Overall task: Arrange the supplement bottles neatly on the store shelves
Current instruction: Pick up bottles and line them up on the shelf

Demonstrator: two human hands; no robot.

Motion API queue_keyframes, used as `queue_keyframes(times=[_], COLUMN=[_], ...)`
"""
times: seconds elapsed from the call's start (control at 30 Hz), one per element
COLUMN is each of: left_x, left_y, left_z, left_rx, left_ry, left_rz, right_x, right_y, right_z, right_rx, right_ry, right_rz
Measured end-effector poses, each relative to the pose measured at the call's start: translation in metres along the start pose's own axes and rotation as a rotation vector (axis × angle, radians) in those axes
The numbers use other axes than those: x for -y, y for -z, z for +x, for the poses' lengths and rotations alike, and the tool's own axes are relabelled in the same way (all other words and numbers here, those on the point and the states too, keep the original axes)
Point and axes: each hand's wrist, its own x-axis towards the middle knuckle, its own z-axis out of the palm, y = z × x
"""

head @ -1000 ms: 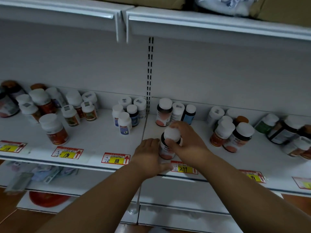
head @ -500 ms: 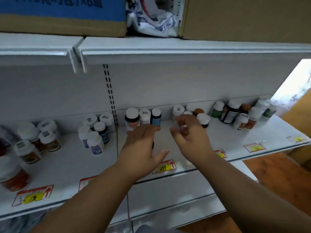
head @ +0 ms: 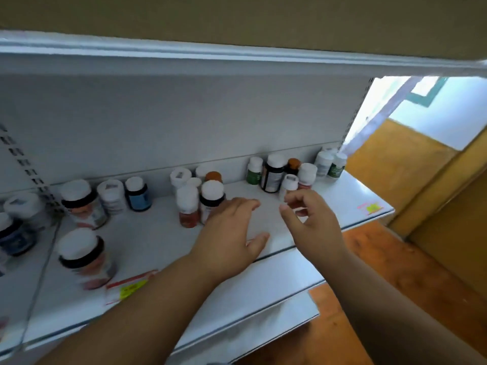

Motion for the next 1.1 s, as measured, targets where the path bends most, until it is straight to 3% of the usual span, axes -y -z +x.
queue_keyframes(times=[0.23, 0.37, 0.6, 0.73, 0.83, 0.97, 1.1], left_x=[-0.074, -0.092, -0.094, -0.107, -0.110, -0.122, -0.148], left_y=[-0.096, -0.127, -0.157, -0.174, -0.181, -0.202, -0.242], left_z=[0.084, 0.111, 0.166, 0.195, 0.206, 0.228, 0.242], left_rx=[0.015, 0.030, 0.111, 0.084, 0.077, 0.020, 0.003], left_ry=[0.145, 0.200, 0.175, 0.163, 0.174, 0.260, 0.451], left_rz=[-0.026, -0.050, -0.087, -0.125, -0.103, -0.071, -0.102], right_x=[-0.100, -0.141, -0.189, -0.224, -0.253, -0.290, -0.313], right_y=[0.077, 0.097, 0.103, 0.109, 0.108, 0.096, 0.087], right_z=[0.061, 0.089, 0.138, 0.170, 0.203, 0.240, 0.263], right_rx=[0.089, 0.139, 0.147, 0.153, 0.183, 0.260, 0.313], right_ry=[0.034, -0.045, -0.197, -0.165, -0.256, -0.268, -0.188], right_rz=[-0.052, -0.086, -0.058, -0.088, -0.084, -0.047, -0.026])
